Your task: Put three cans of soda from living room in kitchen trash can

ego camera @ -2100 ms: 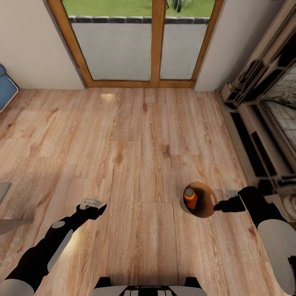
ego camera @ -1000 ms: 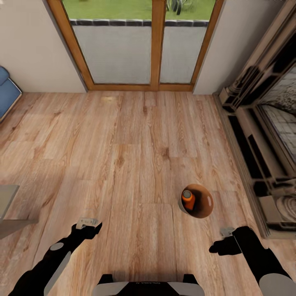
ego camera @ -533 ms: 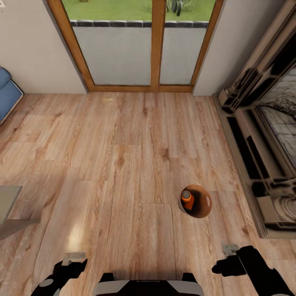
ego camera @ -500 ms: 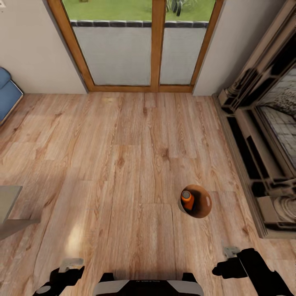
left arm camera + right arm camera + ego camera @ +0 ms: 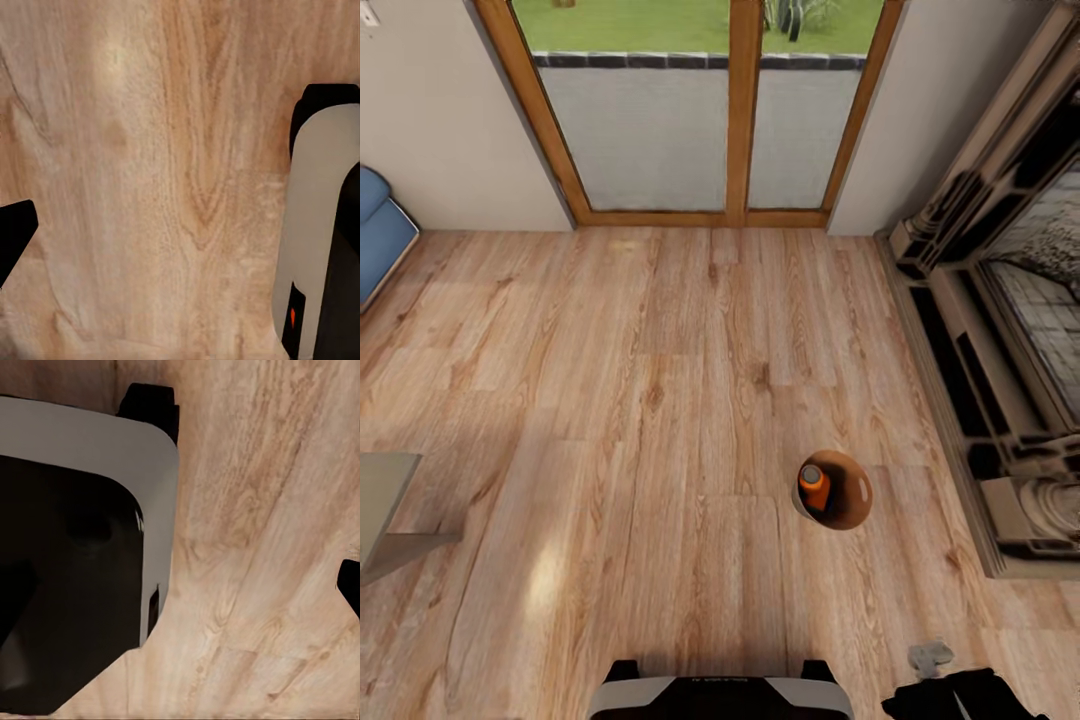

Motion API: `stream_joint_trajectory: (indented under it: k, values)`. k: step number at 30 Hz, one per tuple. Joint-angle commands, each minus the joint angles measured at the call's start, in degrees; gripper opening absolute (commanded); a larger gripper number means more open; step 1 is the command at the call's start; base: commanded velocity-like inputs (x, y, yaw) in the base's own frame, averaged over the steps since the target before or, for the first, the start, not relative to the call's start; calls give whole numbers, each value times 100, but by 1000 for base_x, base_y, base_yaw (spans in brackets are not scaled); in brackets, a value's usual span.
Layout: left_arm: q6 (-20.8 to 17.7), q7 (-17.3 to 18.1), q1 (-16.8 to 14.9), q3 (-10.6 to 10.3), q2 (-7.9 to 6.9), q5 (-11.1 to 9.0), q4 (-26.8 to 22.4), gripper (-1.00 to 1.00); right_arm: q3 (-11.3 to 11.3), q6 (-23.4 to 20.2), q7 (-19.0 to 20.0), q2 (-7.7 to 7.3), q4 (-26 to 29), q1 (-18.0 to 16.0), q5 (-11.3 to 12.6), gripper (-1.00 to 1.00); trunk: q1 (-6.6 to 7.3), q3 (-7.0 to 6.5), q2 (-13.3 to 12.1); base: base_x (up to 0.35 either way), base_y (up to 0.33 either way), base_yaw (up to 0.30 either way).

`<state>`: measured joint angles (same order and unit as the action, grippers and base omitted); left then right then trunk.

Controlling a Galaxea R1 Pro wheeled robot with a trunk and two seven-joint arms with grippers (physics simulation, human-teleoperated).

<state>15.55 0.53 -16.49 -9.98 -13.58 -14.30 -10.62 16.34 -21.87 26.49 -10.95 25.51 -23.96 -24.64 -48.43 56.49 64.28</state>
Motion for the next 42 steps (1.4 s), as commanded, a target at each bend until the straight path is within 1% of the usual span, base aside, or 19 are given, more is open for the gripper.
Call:
stream_joint_trajectory:
  k: [1, 3, 4, 7, 10, 11, 12, 15, 17, 18, 21, 22, 23, 28, 31, 33, 35, 38, 42]
  values:
    - [49, 2, 2, -5, 1, 3, 29, 100, 45, 95, -49, -6, -158, 1, 1, 100, 23, -19, -42, 0, 0, 0]
    - [164, 5, 12, -11, 1, 9, 109, 100, 189, 536, -250, -21, -680, 3, -2, 100, 66, -55, -122, 0, 0, 0]
    - [261, 7, 48, -16, -1, 9, 329, 100, 313, 1529, -542, -65, -1593, 10, -10, 100, 88, -73, -162, 0, 0, 0]
    - [281, 8, 62, -19, 2, 12, 431, 100, 344, 1857, -618, -106, -2003, 29, -10, 100, 154, -126, -282, 0, 0, 0]
    - [290, 8, 93, -20, -1, 14, 524, 100, 360, 2043, -657, -130, -2253, 149, -8, 100, 220, -180, -402, 0, 0, 0]
    - [292, 8, 105, -21, -2, 14, 547, 100, 364, 2098, -665, -133, -2306, 208, -7, 100, 242, -198, -443, 0, 0, 0]
    - [296, 8, 134, -21, -3, 15, 594, 100, 368, 2335, -681, -129, -2418, 401, -5, 100, 264, -216, -483, 0, 0, 0]
    - [298, 8, 192, -23, -2, 15, 626, 100, 376, 2702, -695, -121, -2545, 643, 0, 100, 330, -270, -603, 0, 0, 0]
    - [299, 8, 243, -31, 4, 17, 638, 100, 381, 2833, -699, -121, -2614, 732, 1, 100, 374, -306, -683, 0, 0, 0]
    - [297, 8, 316, -118, 47, 32, 696, 100, 386, 2961, -703, -126, -2695, 846, 6, 100, 396, -324, -723, 0, 0, 0]
    - [298, 5, 431, -242, 88, 79, 766, 100, 398, 3029, -705, -131, -2736, 970, 87, 100, 462, -378, -844, 0, 0, 0]
    - [300, 4, 484, -270, 96, 89, 780, 100, 403, 3044, -705, -130, -2745, 1013, 149, 100, 484, -396, -884, 0, 0, 0]
    - [357, 2, 704, -325, 111, 111, 805, 100, 410, 3129, -706, -125, -2762, 1140, 380, 100, 506, -414, -924, 0, 0, 0]
    - [539, -5, 975, -373, 130, 140, 835, 100, 418, 3398, -706, -133, -2775, 1356, 620, 100, 616, -503, -1124, 0, 0, 0]
    - [570, -22, 1040, -408, 166, 212, 846, 100, 425, 3458, -706, -142, -2777, 1473, 666, 100, 681, -557, -1245, 0, 0, 0]
    - [589, -35, 1151, -455, 233, 388, 859, 100, 431, 3512, -706, -152, -2779, 1595, 695, 100, 725, -593, -1325, 0, 0, 0]
    - [594, -38, 1207, -467, 252, 456, 863, 100, 436, 3551, -708, -164, -2779, 1630, 703, 100, 769, -629, -1405, 0, 0, 0]
    - [598, -42, 1278, -479, 277, 528, 866, 100, 476, 3652, -709, -227, -2779, 1692, 715, 100, 835, -683, -1525, 0, 0, 0]
    - [597, -43, 1306, -482, 306, 556, 867, 100, 502, 3723, -710, -282, -2779, 1720, 742, 100, 923, -755, -1686, 0, 0, 0]
